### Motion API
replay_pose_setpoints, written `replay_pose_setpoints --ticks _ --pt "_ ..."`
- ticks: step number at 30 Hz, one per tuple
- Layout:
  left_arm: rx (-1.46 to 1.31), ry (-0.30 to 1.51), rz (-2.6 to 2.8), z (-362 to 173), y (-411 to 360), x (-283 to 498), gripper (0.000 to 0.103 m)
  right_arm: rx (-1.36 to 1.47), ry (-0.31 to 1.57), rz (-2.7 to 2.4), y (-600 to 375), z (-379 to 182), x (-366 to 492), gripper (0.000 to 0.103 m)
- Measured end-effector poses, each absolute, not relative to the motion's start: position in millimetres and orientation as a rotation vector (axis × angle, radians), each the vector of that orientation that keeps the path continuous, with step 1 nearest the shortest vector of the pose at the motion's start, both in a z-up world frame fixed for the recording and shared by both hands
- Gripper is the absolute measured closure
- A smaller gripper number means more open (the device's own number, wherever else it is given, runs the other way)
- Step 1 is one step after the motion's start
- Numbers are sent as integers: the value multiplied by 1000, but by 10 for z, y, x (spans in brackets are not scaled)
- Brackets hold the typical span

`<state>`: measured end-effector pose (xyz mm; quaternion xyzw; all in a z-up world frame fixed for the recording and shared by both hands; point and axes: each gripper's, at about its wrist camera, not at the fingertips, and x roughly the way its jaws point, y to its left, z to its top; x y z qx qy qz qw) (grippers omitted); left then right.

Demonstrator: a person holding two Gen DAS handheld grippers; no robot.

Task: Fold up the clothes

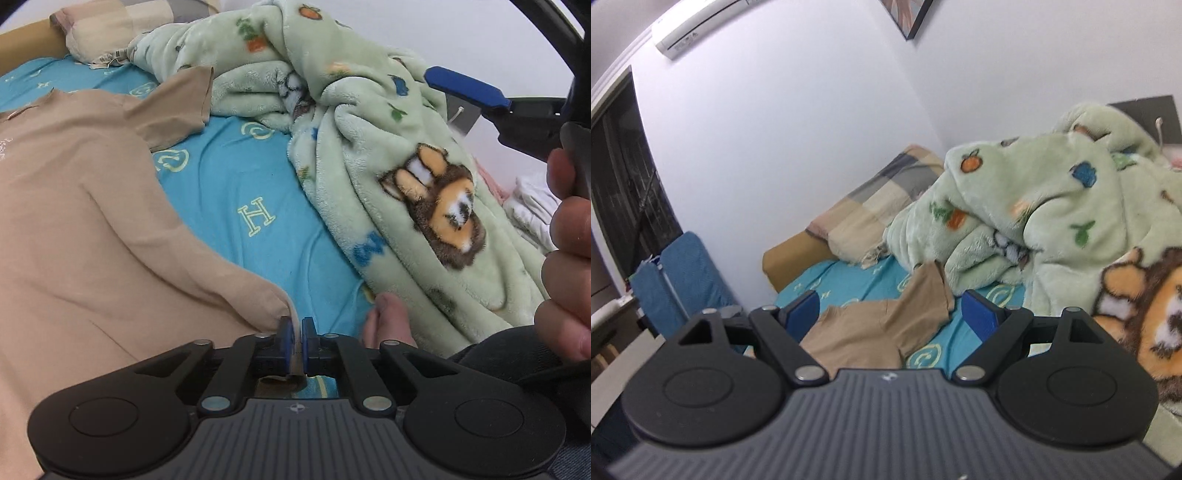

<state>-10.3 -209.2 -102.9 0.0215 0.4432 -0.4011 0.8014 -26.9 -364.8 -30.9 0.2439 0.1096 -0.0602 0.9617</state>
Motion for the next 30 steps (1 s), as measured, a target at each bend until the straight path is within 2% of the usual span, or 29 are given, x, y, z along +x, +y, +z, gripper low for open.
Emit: replay_pose_setpoints --ticks 1,2,3,4,5,7,12,17,22,23,25,30 --pt "44 944 -853 -1026 -2071 -98 80 489 231 -122 -3637 -317 -249 18" --pt "40 930 -837 -989 -2020 -81 64 485 241 -122 -3629 -326 -228 18" --pt "36 916 -821 -951 -1970 -65 55 483 251 -119 -3622 -337 -206 18" --pt "33 902 -805 -914 -1919 -48 41 482 257 -115 -3611 -345 -191 18" --pt "29 887 -786 -872 -1860 -32 33 479 262 -112 -3597 -351 -179 18" --pt "19 847 -731 -757 -1699 18 26 472 272 -108 -3567 -360 -156 18" --pt "23 738 -583 -414 -1300 165 17 449 289 -94 -3470 -372 -122 18" --pt "29 631 -480 -104 -903 237 2 416 322 -67 -3344 -410 -38 18" --pt "13 569 -428 -16 -582 254 1 375 342 -30 -3216 -430 28 18" --pt "10 557 -411 -17 -523 245 0 369 342 -14 -3193 -432 32 20" --pt "5 549 -382 -29 -418 227 0 356 347 5 -3150 -437 45 29" --pt "-57 555 -358 -55 -205 203 0 391 366 -12 -3145 -479 106 28"
